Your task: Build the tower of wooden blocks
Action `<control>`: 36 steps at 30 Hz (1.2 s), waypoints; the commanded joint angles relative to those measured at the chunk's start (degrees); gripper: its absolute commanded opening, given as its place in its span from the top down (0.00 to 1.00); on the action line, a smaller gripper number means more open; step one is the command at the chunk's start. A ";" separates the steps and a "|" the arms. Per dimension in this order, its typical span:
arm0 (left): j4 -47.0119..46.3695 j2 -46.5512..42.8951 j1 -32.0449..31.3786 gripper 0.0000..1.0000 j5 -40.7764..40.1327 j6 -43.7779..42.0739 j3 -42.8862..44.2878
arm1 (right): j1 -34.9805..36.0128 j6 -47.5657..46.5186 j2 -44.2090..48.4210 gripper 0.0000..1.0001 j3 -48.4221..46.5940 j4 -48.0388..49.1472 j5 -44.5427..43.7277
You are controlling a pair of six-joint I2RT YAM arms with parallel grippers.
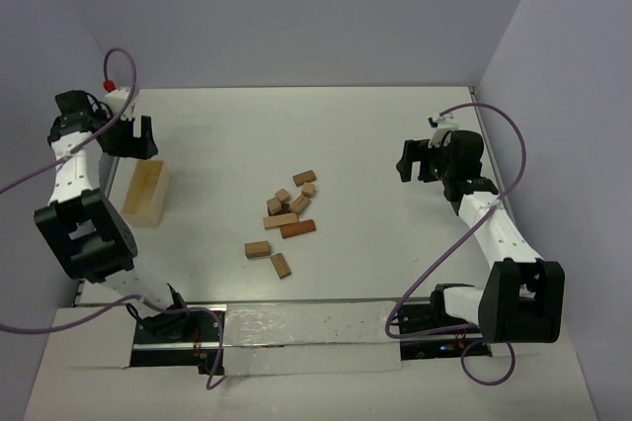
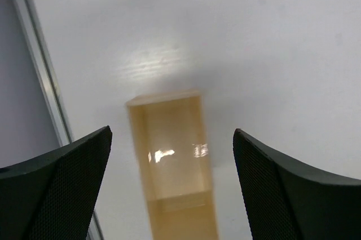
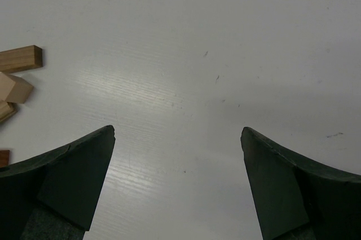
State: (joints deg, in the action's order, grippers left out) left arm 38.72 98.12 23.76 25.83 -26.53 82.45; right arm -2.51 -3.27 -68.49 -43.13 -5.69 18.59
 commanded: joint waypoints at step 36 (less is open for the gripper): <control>-12.52 5.73 -71.65 0.35 -18.19 12.21 -13.91 | -0.39 -0.16 0.55 0.00 -2.91 -0.02 -1.89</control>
State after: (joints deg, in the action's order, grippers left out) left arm 29.37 102.46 -47.47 8.44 -15.23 66.07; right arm -2.52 -3.29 -68.49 -43.16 -5.80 17.17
